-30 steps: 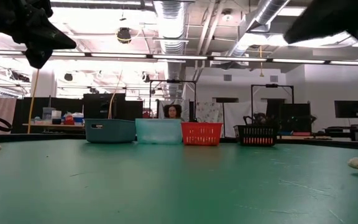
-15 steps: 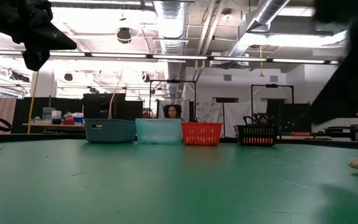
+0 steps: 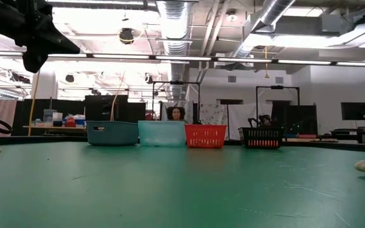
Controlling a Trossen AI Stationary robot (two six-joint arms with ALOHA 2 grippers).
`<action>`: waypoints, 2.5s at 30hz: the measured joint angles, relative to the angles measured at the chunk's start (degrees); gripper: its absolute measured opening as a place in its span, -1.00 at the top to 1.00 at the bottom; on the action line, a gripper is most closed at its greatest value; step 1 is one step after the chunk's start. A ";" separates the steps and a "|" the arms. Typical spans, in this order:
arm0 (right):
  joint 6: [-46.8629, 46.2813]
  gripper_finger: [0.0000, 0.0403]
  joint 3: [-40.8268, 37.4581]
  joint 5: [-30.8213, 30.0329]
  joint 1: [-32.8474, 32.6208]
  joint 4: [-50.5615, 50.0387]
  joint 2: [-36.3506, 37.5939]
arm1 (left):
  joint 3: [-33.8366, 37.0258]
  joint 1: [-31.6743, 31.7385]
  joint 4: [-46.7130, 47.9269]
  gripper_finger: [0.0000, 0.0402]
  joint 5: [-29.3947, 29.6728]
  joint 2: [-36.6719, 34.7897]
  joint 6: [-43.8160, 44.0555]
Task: Sort Halloween decoration
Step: Put the white skull toy into the blue bin
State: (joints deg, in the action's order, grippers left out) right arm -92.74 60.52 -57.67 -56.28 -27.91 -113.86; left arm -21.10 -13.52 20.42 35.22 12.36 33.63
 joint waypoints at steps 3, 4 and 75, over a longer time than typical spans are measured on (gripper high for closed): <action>-0.23 0.08 0.02 -0.07 0.15 -0.20 0.20 | 0.00 0.00 -0.02 1.00 0.23 0.00 0.86; -0.22 0.08 0.05 -0.18 0.16 -0.63 0.20 | 0.00 0.00 -0.01 1.00 0.56 0.02 1.29; 76.73 0.77 18.27 44.60 66.60 59.56 -1.21 | 0.00 0.00 2.01 1.00 -3.39 -0.07 -2.64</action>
State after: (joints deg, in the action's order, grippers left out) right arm -16.01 78.80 -13.07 10.32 31.65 -115.08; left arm -21.10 -13.52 22.43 31.83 12.29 31.00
